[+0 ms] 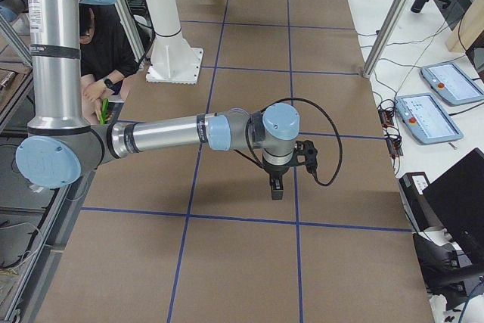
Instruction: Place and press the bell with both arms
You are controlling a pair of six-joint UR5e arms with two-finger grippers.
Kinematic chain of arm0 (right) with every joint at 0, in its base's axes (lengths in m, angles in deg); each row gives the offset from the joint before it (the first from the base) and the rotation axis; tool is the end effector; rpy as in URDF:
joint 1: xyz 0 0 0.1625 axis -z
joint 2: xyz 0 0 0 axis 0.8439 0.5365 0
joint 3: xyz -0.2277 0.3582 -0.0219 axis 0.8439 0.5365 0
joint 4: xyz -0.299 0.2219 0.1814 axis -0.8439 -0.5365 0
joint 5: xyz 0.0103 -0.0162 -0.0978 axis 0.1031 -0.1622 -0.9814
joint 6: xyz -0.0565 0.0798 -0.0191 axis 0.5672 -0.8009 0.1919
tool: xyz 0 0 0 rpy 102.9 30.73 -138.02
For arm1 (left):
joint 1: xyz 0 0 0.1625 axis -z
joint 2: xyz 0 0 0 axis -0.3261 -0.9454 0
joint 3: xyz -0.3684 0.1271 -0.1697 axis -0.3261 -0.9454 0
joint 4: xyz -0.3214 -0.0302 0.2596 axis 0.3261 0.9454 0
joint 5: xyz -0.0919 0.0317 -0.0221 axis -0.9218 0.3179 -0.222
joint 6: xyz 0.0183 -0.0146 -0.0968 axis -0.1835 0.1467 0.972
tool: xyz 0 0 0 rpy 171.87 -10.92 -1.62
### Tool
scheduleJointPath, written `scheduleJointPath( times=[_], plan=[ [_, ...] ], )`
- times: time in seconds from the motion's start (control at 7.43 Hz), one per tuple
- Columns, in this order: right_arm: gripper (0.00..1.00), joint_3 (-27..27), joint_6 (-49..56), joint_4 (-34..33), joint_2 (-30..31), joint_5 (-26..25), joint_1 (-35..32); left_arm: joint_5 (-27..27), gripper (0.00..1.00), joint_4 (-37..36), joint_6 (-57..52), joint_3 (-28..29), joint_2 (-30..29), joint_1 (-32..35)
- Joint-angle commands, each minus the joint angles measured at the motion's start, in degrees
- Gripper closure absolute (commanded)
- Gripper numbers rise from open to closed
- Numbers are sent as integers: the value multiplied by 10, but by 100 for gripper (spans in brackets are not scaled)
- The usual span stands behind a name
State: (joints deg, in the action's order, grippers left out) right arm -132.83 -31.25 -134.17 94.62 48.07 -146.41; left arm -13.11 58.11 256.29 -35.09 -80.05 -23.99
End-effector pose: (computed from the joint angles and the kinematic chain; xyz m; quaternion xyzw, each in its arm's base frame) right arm 0.0529 -0.4797 0.5757 0.0396 -0.3846 -0.0318 0.9217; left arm 0.1959 -0.1019 0.7990 0.0801 -0.1667 -0.6947 0.6952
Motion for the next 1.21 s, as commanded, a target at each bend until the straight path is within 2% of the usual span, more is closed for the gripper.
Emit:
scheduleJointPath(
  times=[0.0, 0.27, 0.4, 0.54, 0.67, 0.81, 1.08],
  plan=[
    [0, -6, 0, -1, 2, 0, 0, 0, 0, 12, 4, 9, -2, -9],
    [0, -6, 0, -1, 2, 0, 0, -8, 2, 13, 4, 15, -3, -20],
    [0, -6, 0, -1, 3, 0, 0, -8, 30, 14, 8, 21, -3, -25],
    [0, -7, 0, -1, 3, 0, 0, -8, 71, 14, 44, 31, -3, -37],
    [0, -7, 0, -1, 3, 0, 0, -9, 100, 14, 54, 31, 0, -64],
    [0, -8, -1, -1, 4, 0, 0, -9, 100, 18, 48, 28, 13, -66],
    [0, -10, -1, -2, 6, 0, 0, -20, 100, 112, 34, 14, 93, -66]
  ],
)
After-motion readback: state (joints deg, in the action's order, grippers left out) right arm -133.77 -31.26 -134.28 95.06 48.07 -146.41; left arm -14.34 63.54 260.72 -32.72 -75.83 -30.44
